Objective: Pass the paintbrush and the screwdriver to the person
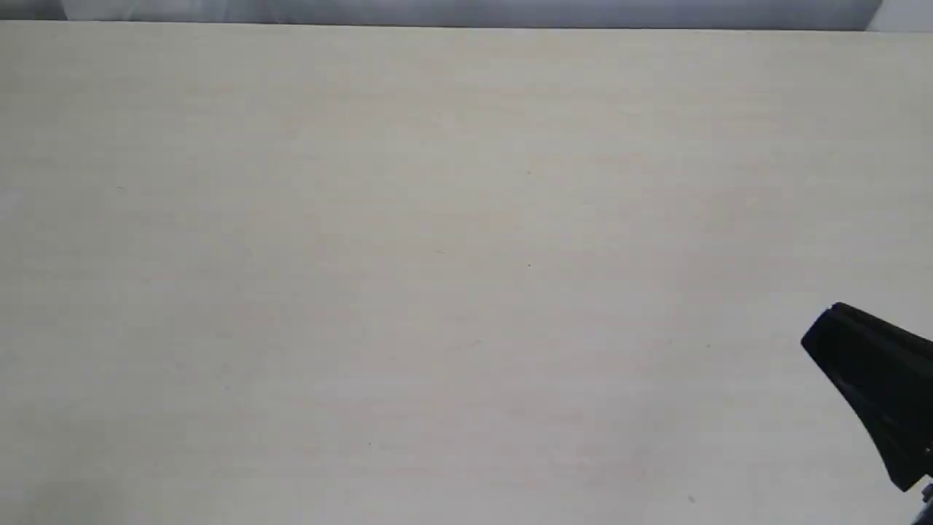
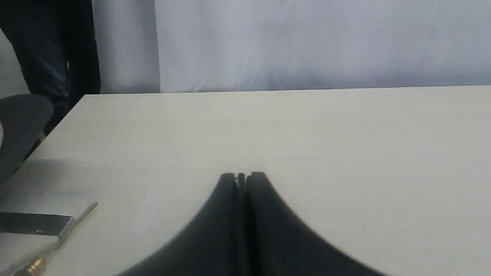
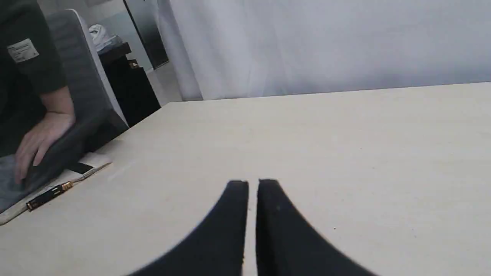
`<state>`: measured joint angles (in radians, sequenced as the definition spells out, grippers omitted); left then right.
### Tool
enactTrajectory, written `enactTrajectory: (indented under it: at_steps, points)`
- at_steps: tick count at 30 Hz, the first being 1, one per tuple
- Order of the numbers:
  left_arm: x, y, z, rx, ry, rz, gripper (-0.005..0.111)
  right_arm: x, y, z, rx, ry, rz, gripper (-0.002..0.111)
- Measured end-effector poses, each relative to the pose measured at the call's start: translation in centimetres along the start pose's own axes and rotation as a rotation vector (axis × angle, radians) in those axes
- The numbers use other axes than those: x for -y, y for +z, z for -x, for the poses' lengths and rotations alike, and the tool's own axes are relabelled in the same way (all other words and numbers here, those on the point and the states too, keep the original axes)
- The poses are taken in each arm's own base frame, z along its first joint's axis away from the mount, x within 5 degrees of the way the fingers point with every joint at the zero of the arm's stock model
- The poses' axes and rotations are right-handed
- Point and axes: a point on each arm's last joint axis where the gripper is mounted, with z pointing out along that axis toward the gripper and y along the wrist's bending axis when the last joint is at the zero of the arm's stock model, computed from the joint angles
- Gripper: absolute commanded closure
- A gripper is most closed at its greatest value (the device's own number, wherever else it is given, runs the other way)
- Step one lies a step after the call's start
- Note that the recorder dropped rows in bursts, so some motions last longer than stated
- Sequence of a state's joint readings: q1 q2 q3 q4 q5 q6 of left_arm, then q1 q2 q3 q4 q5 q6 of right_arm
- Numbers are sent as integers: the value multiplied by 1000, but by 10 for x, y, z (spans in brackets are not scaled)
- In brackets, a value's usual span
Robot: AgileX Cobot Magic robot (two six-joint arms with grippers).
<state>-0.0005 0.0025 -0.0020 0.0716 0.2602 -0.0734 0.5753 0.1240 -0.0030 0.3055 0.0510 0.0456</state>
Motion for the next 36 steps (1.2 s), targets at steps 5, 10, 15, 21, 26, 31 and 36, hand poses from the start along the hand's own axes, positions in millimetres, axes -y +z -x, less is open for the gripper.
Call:
enactTrajectory:
  at_steps: [5, 10, 15, 21, 26, 31, 36]
  points:
    - [0, 0, 0, 0, 0, 0, 107, 0, 0, 0, -2, 0, 0, 104]
    - [0, 0, 0, 0, 0, 0, 107, 0, 0, 0, -2, 0, 0, 104]
    - [0, 0, 0, 0, 0, 0, 107, 0, -2, 1, 26, -40, 4, 104]
    - [0, 0, 0, 0, 0, 0, 107, 2, -10, 5, 104, -130, -50, 104]
    - [0, 0, 0, 0, 0, 0, 107, 7, -10, 3, 85, -205, -137, 104]
    - [0, 0, 0, 0, 0, 0, 107, 14, -11, 3, 90, -207, -255, 104]
    - [0, 0, 0, 0, 0, 0, 107, 19, -13, 4, 98, -233, -362, 104]
